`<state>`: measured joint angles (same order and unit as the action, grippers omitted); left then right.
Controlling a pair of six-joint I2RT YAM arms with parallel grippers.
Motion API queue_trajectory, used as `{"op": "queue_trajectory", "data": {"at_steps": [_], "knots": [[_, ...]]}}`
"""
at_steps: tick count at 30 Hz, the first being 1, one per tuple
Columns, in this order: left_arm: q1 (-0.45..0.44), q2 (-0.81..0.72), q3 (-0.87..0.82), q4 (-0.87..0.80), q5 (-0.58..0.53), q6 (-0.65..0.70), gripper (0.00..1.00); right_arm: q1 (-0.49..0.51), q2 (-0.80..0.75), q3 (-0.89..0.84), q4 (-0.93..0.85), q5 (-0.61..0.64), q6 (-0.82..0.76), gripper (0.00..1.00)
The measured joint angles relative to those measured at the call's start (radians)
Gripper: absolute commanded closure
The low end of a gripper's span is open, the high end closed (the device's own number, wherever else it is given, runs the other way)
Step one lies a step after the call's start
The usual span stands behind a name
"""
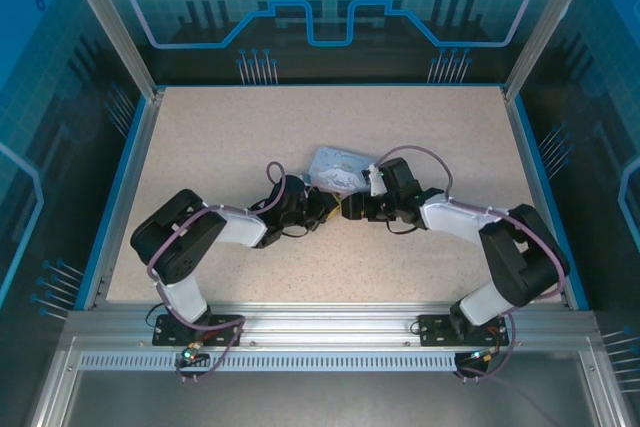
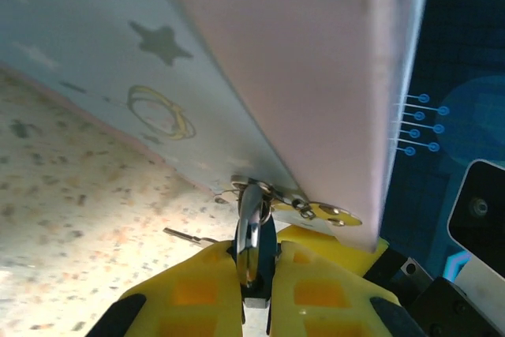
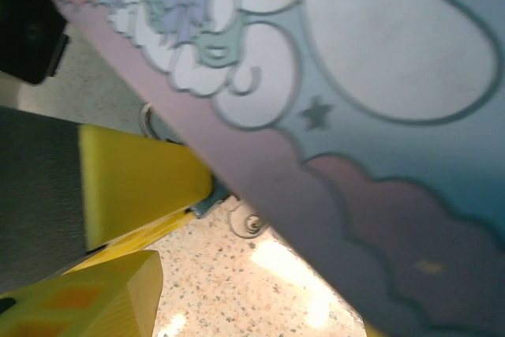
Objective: Unlock a padlock with a key
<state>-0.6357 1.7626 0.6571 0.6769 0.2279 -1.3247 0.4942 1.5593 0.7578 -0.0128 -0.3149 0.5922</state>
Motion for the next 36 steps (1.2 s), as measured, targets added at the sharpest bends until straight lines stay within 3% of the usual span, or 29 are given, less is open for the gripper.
{"op": "queue_trajectory", "data": {"at_steps": [2,9,13,18,27,36], "knots": [[0.003,0.013,0.0,-0.001,0.0,0.017,0.98,-0.005,0.041,0.017,-0.004,-0.001,0.016,0.34],[0.025,0.022,0.003,-0.03,-0.019,0.076,0.64,-0.025,0.16,0.157,-0.054,0.009,0.033,0.34],[0.002,0.021,0.003,-0.072,0.035,0.115,0.41,-0.056,0.229,0.281,-0.044,0.03,0.037,0.34],[-0.01,0.0,0.0,-0.08,0.066,0.147,0.21,-0.073,0.28,0.401,-0.011,0.026,0.045,0.35],[-0.006,-0.138,-0.055,-0.113,0.068,0.179,0.02,-0.084,0.209,0.282,0.037,0.015,0.066,0.34],[0.025,-0.358,-0.052,-0.27,0.037,0.281,0.01,-0.084,0.023,0.188,-0.005,0.054,0.049,0.35]]}}
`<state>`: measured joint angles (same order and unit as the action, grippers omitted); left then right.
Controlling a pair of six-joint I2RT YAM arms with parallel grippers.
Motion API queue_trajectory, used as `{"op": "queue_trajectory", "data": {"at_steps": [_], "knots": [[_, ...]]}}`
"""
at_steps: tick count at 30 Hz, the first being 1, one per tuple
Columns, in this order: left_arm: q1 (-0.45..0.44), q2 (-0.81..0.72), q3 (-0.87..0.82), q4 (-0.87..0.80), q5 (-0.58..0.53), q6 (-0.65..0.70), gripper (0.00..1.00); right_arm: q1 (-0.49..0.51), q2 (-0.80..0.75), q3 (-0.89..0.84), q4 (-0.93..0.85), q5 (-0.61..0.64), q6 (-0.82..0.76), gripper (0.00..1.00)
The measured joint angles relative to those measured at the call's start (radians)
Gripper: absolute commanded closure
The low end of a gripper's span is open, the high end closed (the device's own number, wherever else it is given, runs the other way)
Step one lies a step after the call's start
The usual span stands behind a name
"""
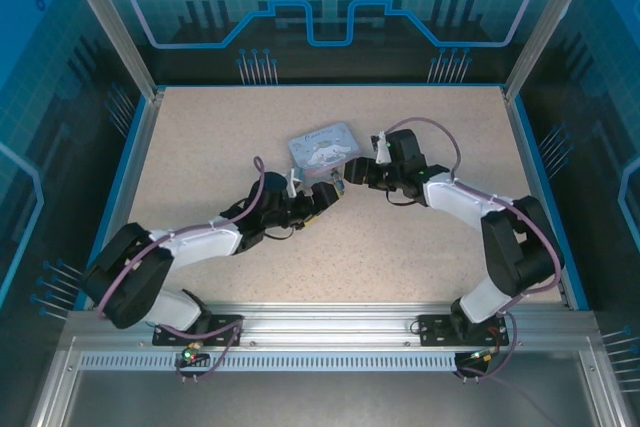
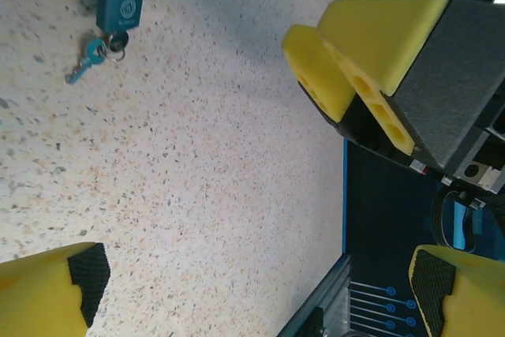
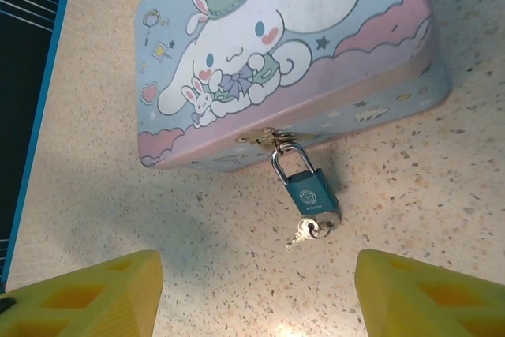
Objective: Unlock a padlock with a key
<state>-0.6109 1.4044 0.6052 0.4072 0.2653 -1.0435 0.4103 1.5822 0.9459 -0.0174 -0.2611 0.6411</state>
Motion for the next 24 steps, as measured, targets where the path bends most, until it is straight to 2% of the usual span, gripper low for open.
{"op": "queue_trajectory", "data": {"at_steps": [4,10,11,12,13,24], "knots": [[0.016,-0.076,0.039,-0.12,-0.042,0.066,0.01,0.0,-0.034,-0.017,-0.035,0.055,-0.013,0.35],[0.053,-0.146,0.121,-0.266,-0.105,0.159,0.01,-0.001,-0.085,-0.13,-0.062,0.109,-0.026,0.3],[0.06,-0.15,0.134,-0.288,-0.117,0.174,0.01,-0.001,-0.089,-0.136,-0.073,0.114,-0.034,0.22],[0.067,-0.151,0.145,-0.309,-0.129,0.188,0.01,-0.001,-0.094,-0.14,-0.079,0.119,-0.04,0.02],[0.073,-0.152,0.156,-0.329,-0.142,0.204,0.01,-0.001,-0.101,-0.145,-0.081,0.124,-0.044,0.0],[0.105,-0.147,0.301,-0.527,-0.317,0.363,0.01,-0.001,-0.217,-0.205,-0.086,0.176,-0.079,0.0]]}}
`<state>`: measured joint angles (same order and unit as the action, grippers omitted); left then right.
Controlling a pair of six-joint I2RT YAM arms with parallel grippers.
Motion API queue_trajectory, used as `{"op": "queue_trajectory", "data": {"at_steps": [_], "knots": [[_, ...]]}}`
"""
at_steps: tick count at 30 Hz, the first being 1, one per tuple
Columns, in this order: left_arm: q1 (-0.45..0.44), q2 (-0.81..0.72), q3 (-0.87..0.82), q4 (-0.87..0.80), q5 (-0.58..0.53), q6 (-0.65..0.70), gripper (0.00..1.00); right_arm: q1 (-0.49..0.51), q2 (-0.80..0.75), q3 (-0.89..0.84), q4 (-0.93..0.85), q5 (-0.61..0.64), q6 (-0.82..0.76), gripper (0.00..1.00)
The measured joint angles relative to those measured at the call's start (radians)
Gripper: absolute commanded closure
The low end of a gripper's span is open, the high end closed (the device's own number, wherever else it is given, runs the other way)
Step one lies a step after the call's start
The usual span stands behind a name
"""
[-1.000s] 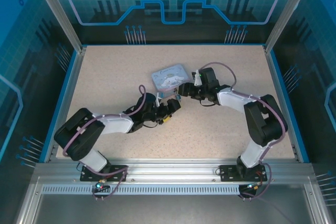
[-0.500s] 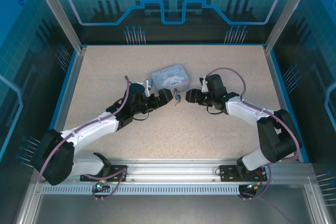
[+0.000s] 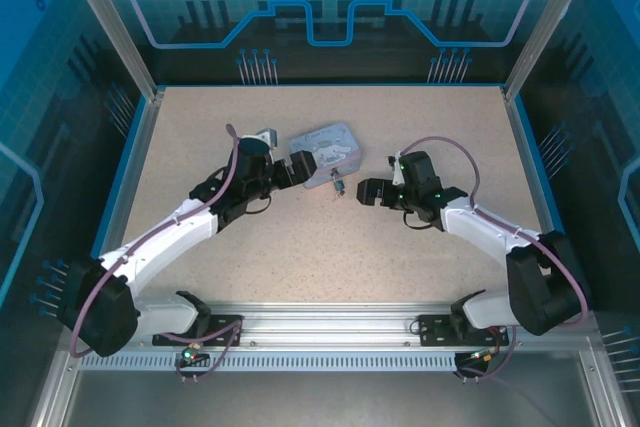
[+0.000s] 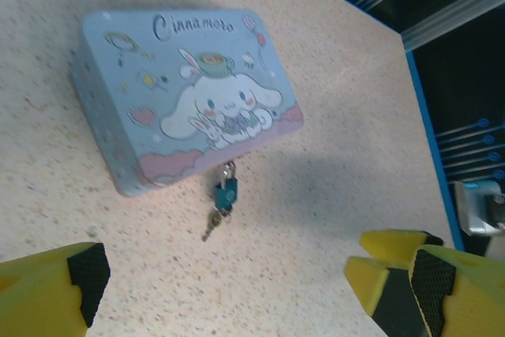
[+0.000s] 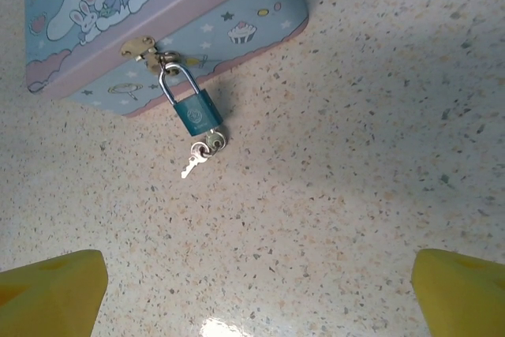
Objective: Unlock a padlock with a key
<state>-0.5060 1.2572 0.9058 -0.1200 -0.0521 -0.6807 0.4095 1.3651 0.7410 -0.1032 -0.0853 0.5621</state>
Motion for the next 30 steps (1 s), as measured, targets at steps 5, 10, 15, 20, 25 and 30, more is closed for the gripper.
{"op": "queue_trajectory", "data": {"at_steps": [5,10,15,20,25,30], "knots": [[0.002,0.009,0.014,-0.011,-0.103,0.018,0.01,-0.013,0.009,-0.006,0.039,-0.05,-0.008,0.07],[0.006,0.044,0.027,-0.019,-0.179,0.018,0.01,-0.044,0.107,0.0,0.105,-0.154,-0.013,0.2],[0.018,0.101,0.072,-0.04,-0.199,0.0,0.01,-0.047,0.243,0.047,0.149,-0.239,-0.022,0.29],[0.047,0.134,0.103,-0.055,-0.175,-0.004,0.01,-0.047,0.36,0.135,0.178,-0.272,-0.034,0.35],[0.071,0.143,0.105,-0.055,-0.133,-0.026,0.01,-0.045,0.441,0.21,0.189,-0.273,-0.049,0.37],[0.095,0.158,0.105,-0.055,-0.08,-0.039,0.01,-0.031,0.485,0.248,0.181,-0.251,-0.079,0.39]]}}
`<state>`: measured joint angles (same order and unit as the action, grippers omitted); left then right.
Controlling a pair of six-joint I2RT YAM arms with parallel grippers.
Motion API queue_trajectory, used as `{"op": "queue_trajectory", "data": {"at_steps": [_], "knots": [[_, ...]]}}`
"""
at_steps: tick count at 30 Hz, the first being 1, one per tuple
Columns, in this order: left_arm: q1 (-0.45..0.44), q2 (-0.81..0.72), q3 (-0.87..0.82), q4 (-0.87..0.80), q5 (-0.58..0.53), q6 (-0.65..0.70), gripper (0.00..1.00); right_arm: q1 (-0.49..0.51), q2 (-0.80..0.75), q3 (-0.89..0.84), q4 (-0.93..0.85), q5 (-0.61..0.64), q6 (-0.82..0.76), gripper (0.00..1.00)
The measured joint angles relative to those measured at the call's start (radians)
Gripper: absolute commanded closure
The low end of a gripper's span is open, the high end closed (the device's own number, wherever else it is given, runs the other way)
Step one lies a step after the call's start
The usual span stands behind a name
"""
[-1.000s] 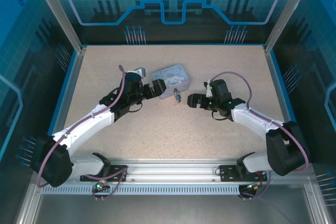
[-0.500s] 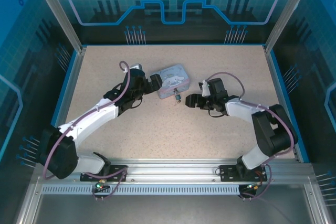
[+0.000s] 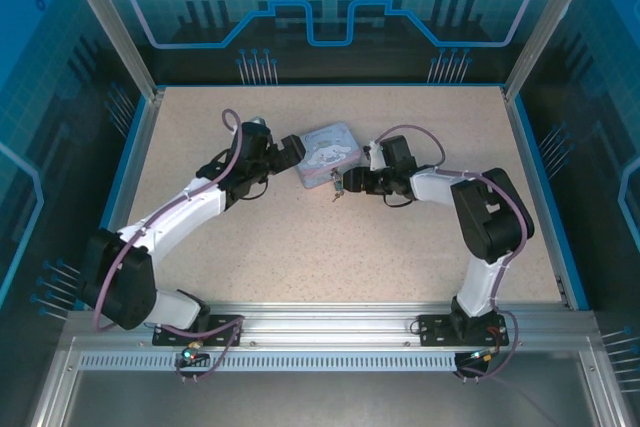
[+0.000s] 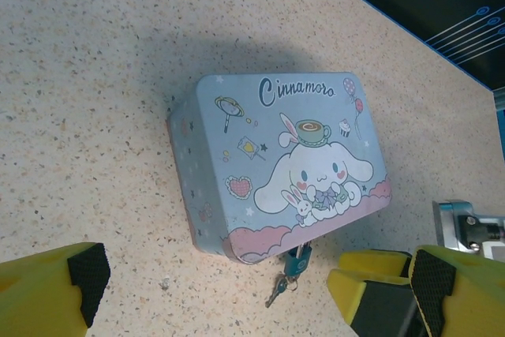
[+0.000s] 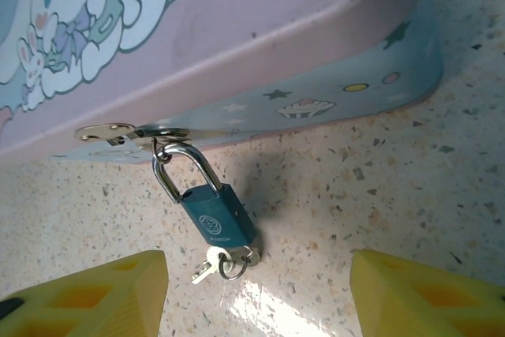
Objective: Unlock a padlock with a key
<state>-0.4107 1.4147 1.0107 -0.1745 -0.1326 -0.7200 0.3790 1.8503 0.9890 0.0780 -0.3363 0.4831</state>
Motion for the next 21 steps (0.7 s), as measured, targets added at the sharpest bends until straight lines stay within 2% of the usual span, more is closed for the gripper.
{"op": "queue_trajectory", "data": {"at_steps": [7,21], "knots": [[0.025,0.033,0.003,0.008,0.061,-0.016,0.01,0.035,0.043,0.026,-0.009,0.03,-0.039,0.45],[0.062,0.053,0.006,0.07,0.146,-0.08,0.01,0.056,0.062,0.042,-0.01,0.06,-0.07,0.47]]}}
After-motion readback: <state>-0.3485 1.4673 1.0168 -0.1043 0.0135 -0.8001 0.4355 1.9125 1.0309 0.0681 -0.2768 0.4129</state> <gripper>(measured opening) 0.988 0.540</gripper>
